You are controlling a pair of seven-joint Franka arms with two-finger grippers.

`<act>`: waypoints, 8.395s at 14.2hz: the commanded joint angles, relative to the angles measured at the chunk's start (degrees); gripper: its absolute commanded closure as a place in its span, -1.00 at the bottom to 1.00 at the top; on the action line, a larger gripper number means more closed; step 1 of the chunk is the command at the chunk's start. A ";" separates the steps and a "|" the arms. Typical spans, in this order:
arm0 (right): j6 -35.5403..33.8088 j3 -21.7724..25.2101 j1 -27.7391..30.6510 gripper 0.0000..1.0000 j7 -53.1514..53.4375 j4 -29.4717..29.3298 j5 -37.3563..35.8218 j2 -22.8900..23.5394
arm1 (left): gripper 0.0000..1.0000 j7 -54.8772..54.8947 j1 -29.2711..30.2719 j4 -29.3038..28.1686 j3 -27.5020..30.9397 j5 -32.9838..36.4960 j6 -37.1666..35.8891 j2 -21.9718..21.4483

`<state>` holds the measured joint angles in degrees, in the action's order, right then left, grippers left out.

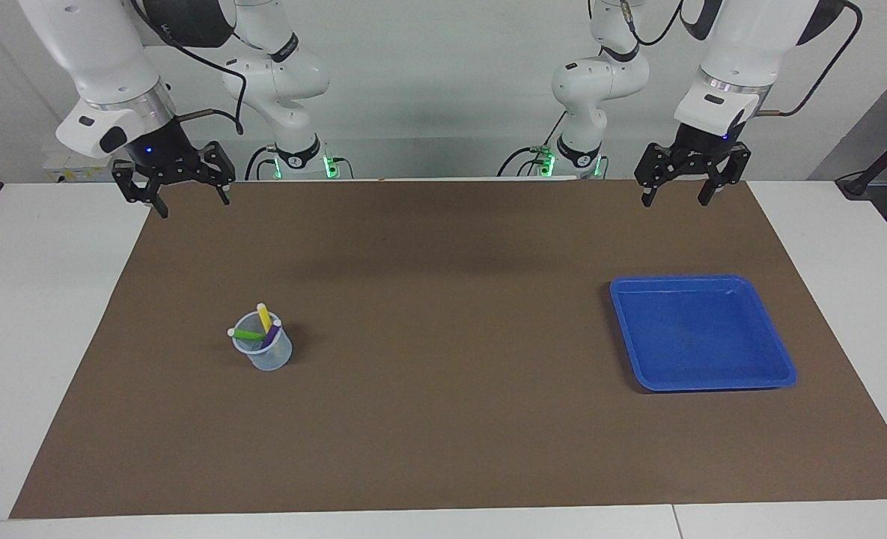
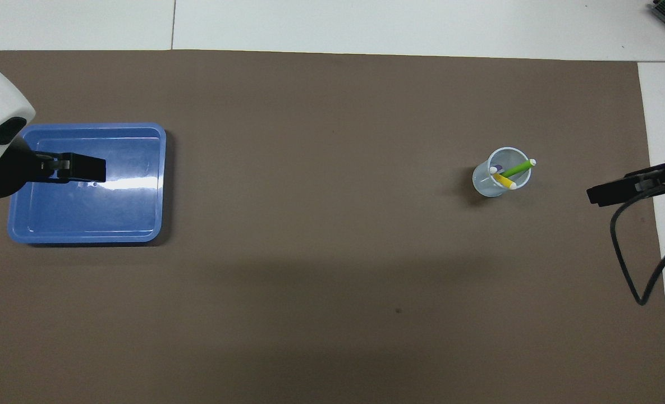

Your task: Right arm passes pens to left for tray arrangement

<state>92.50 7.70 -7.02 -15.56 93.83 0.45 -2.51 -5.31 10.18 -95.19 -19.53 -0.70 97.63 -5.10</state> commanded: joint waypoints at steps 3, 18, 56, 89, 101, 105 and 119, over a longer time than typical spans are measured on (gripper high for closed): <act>0.93 0.30 -0.01 -1.00 0.71 0.65 0.60 -0.30 | -1.00 0.74 0.71 -0.88 -0.25 -0.79 -0.33 -1.31; 0.93 0.83 -0.89 -1.00 0.01 0.65 0.95 -0.74 | -1.00 0.57 0.72 -0.88 -0.25 -0.79 -0.51 -1.31; 31.52 0.74 -3.26 -0.63 -0.17 17.70 5.26 11.74 | -1.00 0.65 0.71 -0.88 -0.25 -0.79 -0.51 -1.31; 35.03 0.74 -2.56 0.75 -2.01 20.43 5.26 11.56 | -1.00 0.57 0.71 -0.97 -0.25 -0.79 -0.60 -1.31; 25.47 0.74 -3.09 1.00 -1.93 11.74 4.38 12.36 | -1.00 0.56 0.80 -0.88 -0.25 -0.79 -0.69 -1.31; 19.93 0.39 -3.09 1.00 -2.10 6.90 4.12 12.27 | -1.00 0.56 0.71 -0.88 -0.25 -0.79 -0.69 -1.31; 3.31 -4.79 -5.45 1.00 3.15 -8.05 4.81 10.77 | -1.00 0.48 2.65 -4.65 -0.33 -0.97 -1.57 -3.42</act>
<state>97.45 3.24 -11.67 -15.36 87.31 4.69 8.05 -5.11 12.15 -96.05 -19.64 -0.70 96.15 -5.61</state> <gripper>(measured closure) 0.837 0.000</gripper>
